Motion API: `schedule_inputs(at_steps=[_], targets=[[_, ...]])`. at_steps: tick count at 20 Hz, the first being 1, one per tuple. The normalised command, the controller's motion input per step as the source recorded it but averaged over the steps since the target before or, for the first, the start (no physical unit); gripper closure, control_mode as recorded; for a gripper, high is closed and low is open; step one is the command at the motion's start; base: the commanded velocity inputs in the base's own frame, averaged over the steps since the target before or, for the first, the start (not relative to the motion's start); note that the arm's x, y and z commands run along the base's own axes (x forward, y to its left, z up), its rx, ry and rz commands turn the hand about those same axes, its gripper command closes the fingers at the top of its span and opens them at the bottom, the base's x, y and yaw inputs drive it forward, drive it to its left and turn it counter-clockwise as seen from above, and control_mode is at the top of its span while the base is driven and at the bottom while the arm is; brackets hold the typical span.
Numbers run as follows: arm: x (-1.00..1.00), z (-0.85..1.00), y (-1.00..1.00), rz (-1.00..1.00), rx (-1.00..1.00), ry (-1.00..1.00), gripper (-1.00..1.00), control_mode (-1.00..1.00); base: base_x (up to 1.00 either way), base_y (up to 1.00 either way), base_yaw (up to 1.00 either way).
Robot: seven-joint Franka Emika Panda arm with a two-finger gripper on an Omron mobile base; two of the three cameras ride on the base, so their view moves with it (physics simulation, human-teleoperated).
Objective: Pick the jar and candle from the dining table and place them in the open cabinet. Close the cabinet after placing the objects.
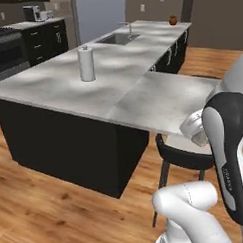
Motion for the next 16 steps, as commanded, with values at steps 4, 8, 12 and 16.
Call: schedule_inputs(at_steps=[4,8,12,16], targets=[[0.0,0.0,0.0,0.0,0.0,0.0,1.0,1.0,-0.06,0.79,0.88],[0.0,0.0,0.0,0.0,0.0,0.0,1.0,1.0,0.03,0.83,0.84],[0.0,0.0,0.0,0.0,0.0,0.0,1.0,1.0,0.7,0.68,0.68],[0.0,0.0,0.0,0.0,0.0,0.0,1.0,1.0,1.0,0.39,0.39]])
